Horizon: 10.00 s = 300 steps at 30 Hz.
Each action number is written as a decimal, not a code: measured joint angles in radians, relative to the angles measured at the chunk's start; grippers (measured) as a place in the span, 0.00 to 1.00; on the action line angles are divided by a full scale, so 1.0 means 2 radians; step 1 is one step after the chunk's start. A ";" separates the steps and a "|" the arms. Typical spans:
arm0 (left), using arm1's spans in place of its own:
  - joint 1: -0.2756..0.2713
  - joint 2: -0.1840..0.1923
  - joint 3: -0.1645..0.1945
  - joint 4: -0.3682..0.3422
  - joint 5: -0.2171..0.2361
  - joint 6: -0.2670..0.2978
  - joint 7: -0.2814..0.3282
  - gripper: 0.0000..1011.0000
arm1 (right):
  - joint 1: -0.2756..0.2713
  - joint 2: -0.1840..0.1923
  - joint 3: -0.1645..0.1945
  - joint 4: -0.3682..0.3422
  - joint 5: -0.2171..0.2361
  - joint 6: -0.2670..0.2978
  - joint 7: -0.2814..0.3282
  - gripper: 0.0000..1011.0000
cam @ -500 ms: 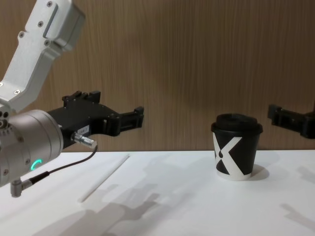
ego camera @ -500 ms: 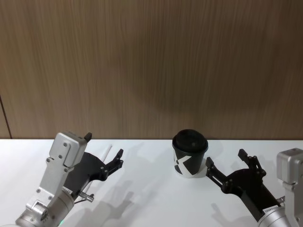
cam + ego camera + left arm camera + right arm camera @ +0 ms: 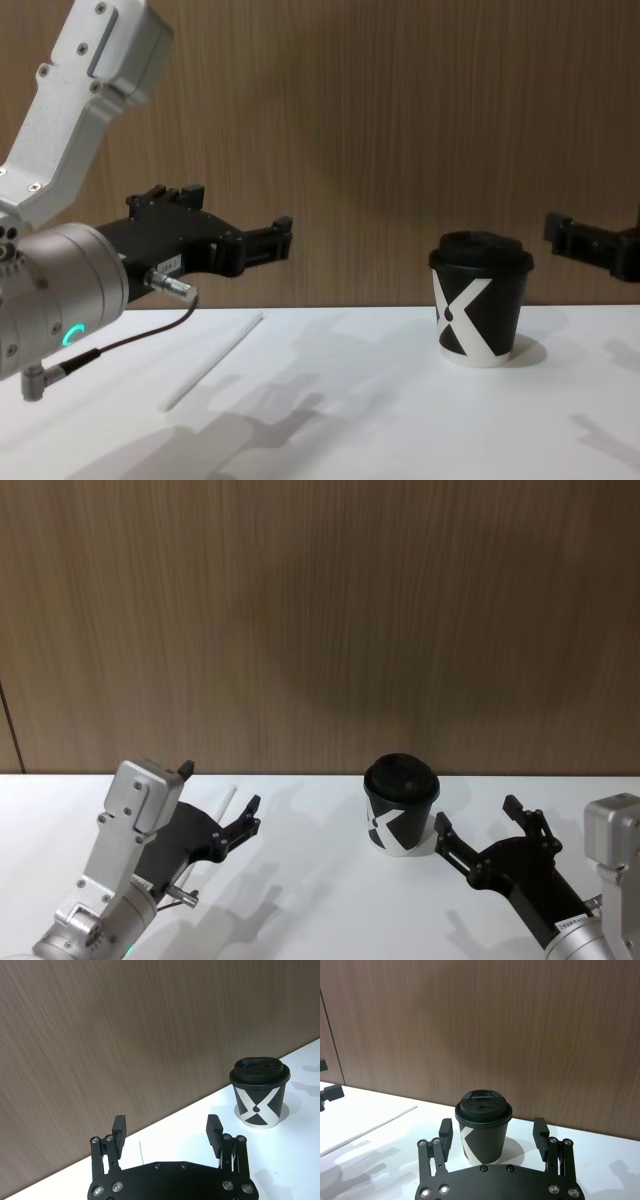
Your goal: Pick up the straw with one hand, pass it to the other hand, and insert it into the cup.
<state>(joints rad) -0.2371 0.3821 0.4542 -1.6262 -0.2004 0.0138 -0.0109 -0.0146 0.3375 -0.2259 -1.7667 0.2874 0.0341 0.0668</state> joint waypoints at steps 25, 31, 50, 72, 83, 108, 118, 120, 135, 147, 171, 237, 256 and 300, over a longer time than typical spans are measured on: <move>0.000 0.000 0.000 0.000 0.000 0.000 0.000 0.99 | 0.000 0.000 0.000 0.000 0.000 0.000 0.000 0.99; 0.000 0.000 0.000 0.000 0.000 0.000 0.000 0.99 | 0.000 0.000 0.000 0.000 0.000 0.000 0.000 0.99; 0.010 -0.015 -0.010 -0.019 -0.005 0.055 0.019 0.99 | 0.000 0.000 0.000 0.000 0.000 0.000 0.000 0.99; 0.057 0.019 -0.058 -0.064 -0.035 0.109 0.005 0.99 | 0.000 0.000 0.000 0.000 0.000 0.000 0.000 0.99; 0.060 0.033 -0.079 -0.076 -0.063 0.156 -0.022 0.99 | 0.000 0.000 0.000 0.000 0.000 0.000 0.000 0.99; 0.030 0.019 -0.105 -0.082 -0.107 0.306 -0.026 0.99 | 0.000 0.000 0.000 0.000 0.000 0.000 0.000 0.99; 0.018 0.008 -0.101 -0.071 -0.109 0.334 -0.023 0.99 | 0.000 0.000 0.000 0.000 0.000 0.000 0.000 0.99; 0.016 0.006 -0.100 -0.069 -0.108 0.338 -0.022 0.99 | 0.000 0.000 0.000 0.000 0.000 0.000 0.000 0.99; 0.003 -0.006 -0.090 -0.053 -0.096 0.356 -0.015 0.99 | 0.000 0.000 0.000 0.000 0.000 0.000 0.000 0.99; 0.000 -0.015 -0.084 -0.040 -0.085 0.360 -0.010 0.99 | 0.000 0.000 0.000 0.000 0.000 0.000 0.000 0.99; -0.006 -0.027 -0.075 -0.016 -0.063 0.352 -0.004 0.99 | 0.000 0.000 0.000 0.000 0.000 0.000 0.000 0.99; -0.013 -0.054 -0.087 0.020 -0.053 0.362 -0.005 0.60 | 0.000 0.000 0.000 0.000 0.000 0.000 0.000 0.99; -0.013 -0.054 -0.087 0.021 -0.053 0.363 -0.005 0.47 | 0.000 0.000 0.000 0.000 0.000 0.000 0.000 0.99; -0.013 -0.054 -0.087 0.021 -0.053 0.363 -0.005 0.07 | 0.000 0.000 0.000 0.000 0.000 0.000 0.000 0.99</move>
<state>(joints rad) -0.2627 0.2736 0.2804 -1.5850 -0.3059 0.7401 -0.0205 -0.0146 0.3375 -0.2259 -1.7668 0.2874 0.0341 0.0667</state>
